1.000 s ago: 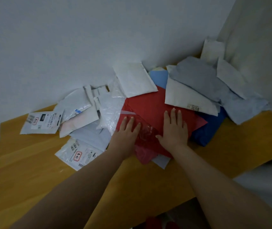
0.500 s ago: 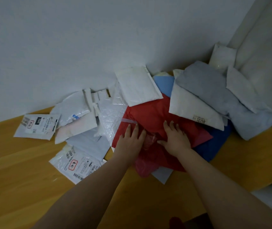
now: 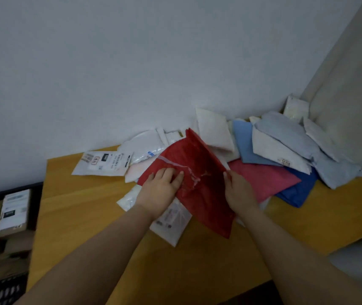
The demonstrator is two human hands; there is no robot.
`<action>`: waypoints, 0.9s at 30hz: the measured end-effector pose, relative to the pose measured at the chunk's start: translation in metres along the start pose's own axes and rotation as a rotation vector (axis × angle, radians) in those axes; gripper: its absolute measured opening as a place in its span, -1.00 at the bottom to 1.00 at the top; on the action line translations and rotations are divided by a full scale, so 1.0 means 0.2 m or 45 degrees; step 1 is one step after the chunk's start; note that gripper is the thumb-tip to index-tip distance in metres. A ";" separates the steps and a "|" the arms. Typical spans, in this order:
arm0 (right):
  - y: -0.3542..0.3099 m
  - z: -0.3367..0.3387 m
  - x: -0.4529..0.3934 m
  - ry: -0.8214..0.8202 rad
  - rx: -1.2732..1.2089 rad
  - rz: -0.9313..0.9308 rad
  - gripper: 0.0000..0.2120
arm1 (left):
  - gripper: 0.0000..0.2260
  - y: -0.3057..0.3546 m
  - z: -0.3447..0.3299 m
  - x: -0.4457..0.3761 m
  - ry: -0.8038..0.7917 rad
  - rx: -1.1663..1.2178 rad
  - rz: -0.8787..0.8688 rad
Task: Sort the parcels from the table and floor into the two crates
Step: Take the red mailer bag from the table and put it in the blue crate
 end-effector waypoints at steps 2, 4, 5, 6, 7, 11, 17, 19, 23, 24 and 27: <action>-0.15 -0.04 0.07 0.025 -0.003 -0.006 -0.64 | -0.50 -0.19 0.05 0.16 0.025 0.023 0.034; -0.30 -0.11 0.13 -0.007 -0.024 0.004 -0.67 | -0.53 -0.37 0.12 0.31 0.107 0.138 0.071; -0.37 -0.16 0.15 -0.050 -0.018 0.027 -0.70 | -0.56 -0.46 0.17 0.37 0.145 0.223 0.120; -0.45 -0.21 0.18 -0.112 -0.015 0.051 -0.71 | -0.61 -0.56 0.21 0.43 0.175 0.306 0.187; -0.53 -0.27 0.20 -0.182 -0.034 0.063 -0.71 | -0.68 -0.65 0.25 0.49 0.194 0.362 0.253; -0.74 -0.46 0.29 -0.308 -0.435 -0.137 -0.69 | -0.89 -0.95 0.32 0.68 0.196 0.339 0.384; -0.93 -0.56 0.38 -0.131 -1.147 -0.350 -0.37 | -0.81 -1.19 0.24 0.85 0.121 0.357 0.592; -0.97 -0.61 0.41 -0.277 -1.134 -0.226 -0.57 | -0.83 -1.21 0.18 0.89 0.062 0.404 0.658; -0.85 -0.76 0.44 -0.509 -0.542 -0.154 -0.55 | -0.71 -1.17 0.07 0.90 -0.043 0.379 0.702; -0.80 -0.78 0.45 -0.488 -0.333 -0.170 -0.44 | -0.63 -1.15 0.04 0.91 -0.071 0.345 0.703; -0.72 -0.88 0.49 -0.562 -0.068 -0.143 -0.32 | -0.52 -1.13 -0.07 0.95 -0.173 0.289 0.710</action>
Point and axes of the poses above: each hand's wrist, its own x-axis away from the middle knuckle, its own z-axis out of the back of the hand, y = z × x, the point moved 8 cm from there along -x, towards the middle knuckle, and after that the axes turned 10 degrees about z, right-handed, at the moved point
